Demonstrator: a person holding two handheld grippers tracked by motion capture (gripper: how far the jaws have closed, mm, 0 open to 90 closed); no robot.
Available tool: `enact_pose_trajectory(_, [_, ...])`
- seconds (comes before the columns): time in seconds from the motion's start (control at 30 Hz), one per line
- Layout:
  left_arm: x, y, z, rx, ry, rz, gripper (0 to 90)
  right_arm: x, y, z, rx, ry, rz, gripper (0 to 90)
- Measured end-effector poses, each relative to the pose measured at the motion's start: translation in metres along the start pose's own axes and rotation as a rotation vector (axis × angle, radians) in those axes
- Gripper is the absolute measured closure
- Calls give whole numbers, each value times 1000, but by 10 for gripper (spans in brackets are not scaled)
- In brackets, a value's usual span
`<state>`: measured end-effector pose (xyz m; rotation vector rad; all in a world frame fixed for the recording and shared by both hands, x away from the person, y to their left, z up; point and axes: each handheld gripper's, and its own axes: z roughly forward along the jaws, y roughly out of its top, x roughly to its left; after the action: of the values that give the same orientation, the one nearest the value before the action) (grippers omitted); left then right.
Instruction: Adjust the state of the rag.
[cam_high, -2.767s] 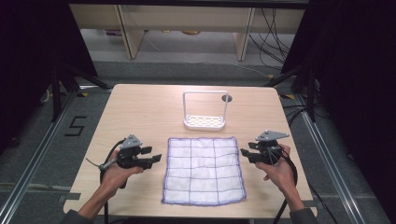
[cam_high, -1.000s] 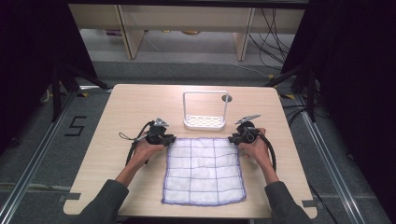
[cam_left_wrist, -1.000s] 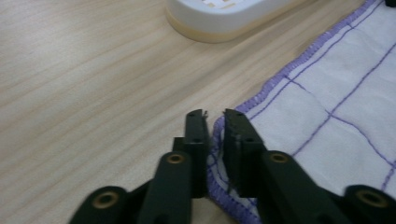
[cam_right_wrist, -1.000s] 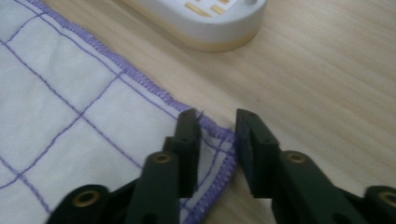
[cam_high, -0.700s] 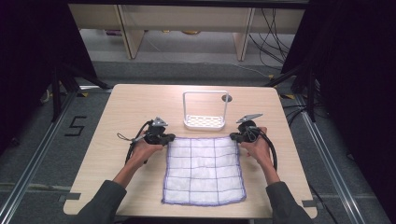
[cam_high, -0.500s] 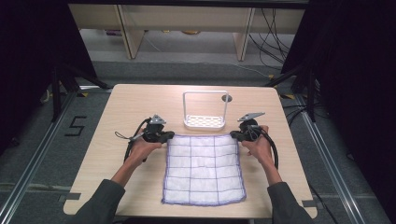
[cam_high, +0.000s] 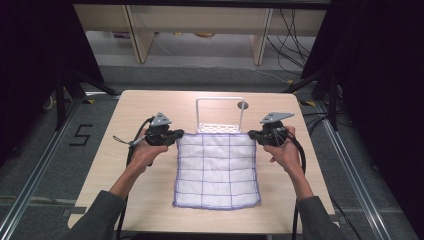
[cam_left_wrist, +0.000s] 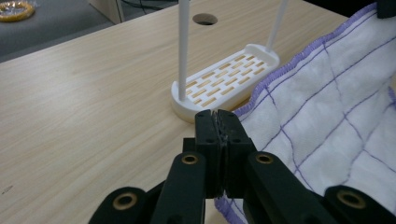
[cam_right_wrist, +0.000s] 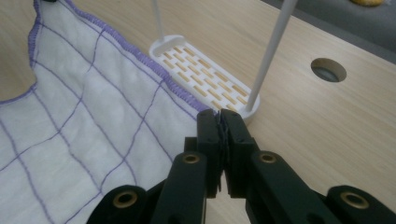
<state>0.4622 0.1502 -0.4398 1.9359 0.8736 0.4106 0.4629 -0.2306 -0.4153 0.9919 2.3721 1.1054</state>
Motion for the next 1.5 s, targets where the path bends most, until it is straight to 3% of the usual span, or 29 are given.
enact_pose_trajectory(0.07, [-10,-6,-14,-17,-15,20,875,11,-7,-13,-21,13,-32,873])
enact_pose_trajectory(0.23, [-24,-23,-31,-20,-42,59,874,27,-21,-28,-38,46,-47,873])
enact_pose_trajectory(0.27, [-32,-33,-38,-19,-47,70,874,34,-29,-33,-54,55,-85,873])
enact_pose_trajectory(0.4, [-48,-50,-47,-19,-76,86,873,49,-46,-40,-12,96,-80,872])
enact_pose_trajectory(0.43, [-48,-50,-47,-19,-76,86,873,51,-50,-41,-11,106,-97,872])
enact_pose_trajectory(0.47, [-56,-58,-49,-14,-84,102,873,53,-53,-42,-15,108,-119,872])
enact_pose_trajectory(0.67, [-69,-79,-58,19,-110,108,873,62,-71,-47,-1,126,-104,872])
enact_pose_trajectory(0.83, [-77,-87,-64,29,-132,123,872,65,-80,-52,-7,129,-97,872])
enact_pose_trajectory(0.97, [-84,-97,-63,43,-145,126,870,71,-89,-55,-11,137,-100,871])
enact_pose_trajectory(1.07, [-88,-106,-59,77,-148,132,868,77,-100,-52,19,148,-99,870])
enact_pose_trajectory(1.1, [-88,-108,-59,107,-142,146,867,80,-104,-52,39,159,-73,869])
enact_pose_trajectory(1.17, [-91,-113,-56,100,-160,139,865,80,-110,-49,54,166,-96,868])
enact_pose_trajectory(1.23, [-90,-115,-56,127,-166,179,862,81,-115,-48,66,170,-95,868])
enact_pose_trajectory(1.27, [-92,-117,-55,116,-167,159,862,82,-117,-48,76,179,-87,868])
enact_pose_trajectory(1.33, [-94,-120,-56,140,-162,170,864,84,-120,-48,84,177,-92,867])
enact_pose_trajectory(1.37, [-95,-121,-56,151,-168,210,864,85,-121,-48,91,172,-100,868])
enact_pose_trajectory(1.4, [-96,-121,-56,159,-175,222,863,87,-122,-49,96,178,-96,867])
enact_pose_trajectory(1.43, [-99,-123,-55,149,-172,192,860,88,-123,-49,95,175,-106,864])
enact_pose_trajectory(1.5, [-98,-125,-56,174,-165,231,846,88,-126,-49,100,175,-104,849])
